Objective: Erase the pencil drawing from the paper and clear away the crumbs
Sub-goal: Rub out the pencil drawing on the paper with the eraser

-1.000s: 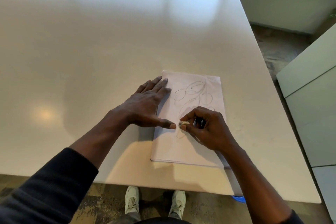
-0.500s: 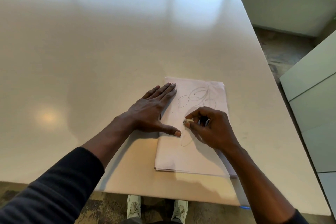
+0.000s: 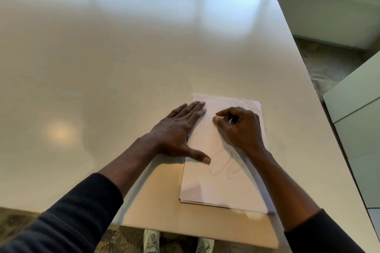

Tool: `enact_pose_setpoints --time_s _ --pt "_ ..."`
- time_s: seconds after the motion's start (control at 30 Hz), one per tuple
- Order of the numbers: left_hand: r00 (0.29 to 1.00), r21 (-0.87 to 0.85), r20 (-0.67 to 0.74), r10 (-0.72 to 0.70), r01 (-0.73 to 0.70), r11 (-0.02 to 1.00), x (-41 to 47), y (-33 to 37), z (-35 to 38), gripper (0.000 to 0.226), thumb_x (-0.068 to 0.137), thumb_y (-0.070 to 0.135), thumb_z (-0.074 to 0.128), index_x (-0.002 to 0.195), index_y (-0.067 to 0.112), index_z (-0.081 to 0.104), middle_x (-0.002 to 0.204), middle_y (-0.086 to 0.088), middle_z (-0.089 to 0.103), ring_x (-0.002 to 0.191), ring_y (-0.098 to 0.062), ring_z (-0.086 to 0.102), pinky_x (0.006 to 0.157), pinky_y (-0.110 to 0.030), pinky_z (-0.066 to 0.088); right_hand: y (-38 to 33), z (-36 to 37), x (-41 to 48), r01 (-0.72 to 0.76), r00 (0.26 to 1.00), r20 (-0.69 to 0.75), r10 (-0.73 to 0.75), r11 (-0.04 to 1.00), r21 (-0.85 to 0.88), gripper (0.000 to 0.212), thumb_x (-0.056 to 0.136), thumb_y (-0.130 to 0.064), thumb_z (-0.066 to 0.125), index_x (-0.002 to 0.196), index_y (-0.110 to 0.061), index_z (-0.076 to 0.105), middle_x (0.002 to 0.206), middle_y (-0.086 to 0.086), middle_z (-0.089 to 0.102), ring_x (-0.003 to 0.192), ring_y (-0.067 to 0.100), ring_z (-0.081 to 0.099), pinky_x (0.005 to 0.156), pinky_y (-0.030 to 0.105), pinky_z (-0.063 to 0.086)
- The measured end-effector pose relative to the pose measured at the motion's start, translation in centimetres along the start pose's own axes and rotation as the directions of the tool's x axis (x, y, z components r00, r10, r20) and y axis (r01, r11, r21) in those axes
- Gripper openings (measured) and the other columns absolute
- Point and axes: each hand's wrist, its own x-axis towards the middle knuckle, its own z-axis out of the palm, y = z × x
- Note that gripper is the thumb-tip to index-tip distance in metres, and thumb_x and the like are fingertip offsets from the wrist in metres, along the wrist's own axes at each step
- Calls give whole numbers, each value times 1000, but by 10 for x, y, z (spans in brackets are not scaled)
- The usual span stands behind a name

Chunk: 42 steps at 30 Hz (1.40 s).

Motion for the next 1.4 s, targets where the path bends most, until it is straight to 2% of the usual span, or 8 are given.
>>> enact_pose_setpoints --time_s 0.2,0.37,0.57,0.77,1.0,1.17,1.33,1.4 --pt "1000 -4 -4 1 -1 1000 1 -1 1 145 67 98 63 170 26 -10 175 14 -26 154 2 -34 130 -28 -16 3 -4 -5 94 978 183 -104 994 64 18 83 -31 92 99 -25 85 85 -13 76 73 12 67 66 33 58" --pt "1000 -1 -2 -2 2 1000 1 -1 1 145 68 97 63 170 27 -11 174 14 -28 153 3 -36 125 -24 -21 3 3 11 -7 1000 -5 7 1000 17 15 85 -30 91 98 -24 86 85 -12 77 73 2 67 69 28 57" --pt "1000 -4 1 0 0 1000 1 -1 0 145 68 97 63 170 25 -11 174 13 -28 152 4 -37 127 -26 -20 -2 5 2 98 981 167 -100 995 22 17 84 -32 91 98 -24 85 82 -16 73 69 7 63 65 23 51" --pt "1000 -2 1 -1 1 1000 -1 2 -2 145 69 96 63 170 25 -11 174 13 -29 151 5 -38 126 -24 -21 1 9 11 -1 1000 -12 1 1000 9 17 85 -28 90 101 -22 86 89 -9 77 75 4 67 71 28 57" --pt "999 0 38 2 -2 1000 -1 3 -6 145 72 92 66 169 21 -15 171 9 -34 148 3 -43 123 -21 -25 1 5 -2 74 990 119 -81 995 60 18 83 -31 92 99 -25 86 82 -15 74 70 10 63 64 29 53" --pt "999 0 48 2 -2 1000 -2 5 -7 145 72 91 66 169 22 -16 169 12 -36 141 9 -47 115 -14 -31 -1 11 6 8 1000 -24 -8 1000 12 17 86 -28 90 101 -21 86 89 -11 77 74 -3 64 65 8 42" --pt "999 6 49 -3 3 1000 -1 5 -8 143 72 92 66 170 22 -11 172 10 -33 145 6 -45 119 -17 -29 -3 12 0 62 993 98 -63 998 10 19 84 -32 91 100 -24 86 85 -16 74 72 2 63 65 20 48" --pt "999 6 47 -5 5 1000 -1 5 -8 143 72 92 66 170 22 -11 172 11 -33 144 6 -45 118 -17 -29 -1 11 5 34 997 67 -34 999 5 18 85 -34 90 101 -26 86 88 -14 76 77 3 66 69 26 55"
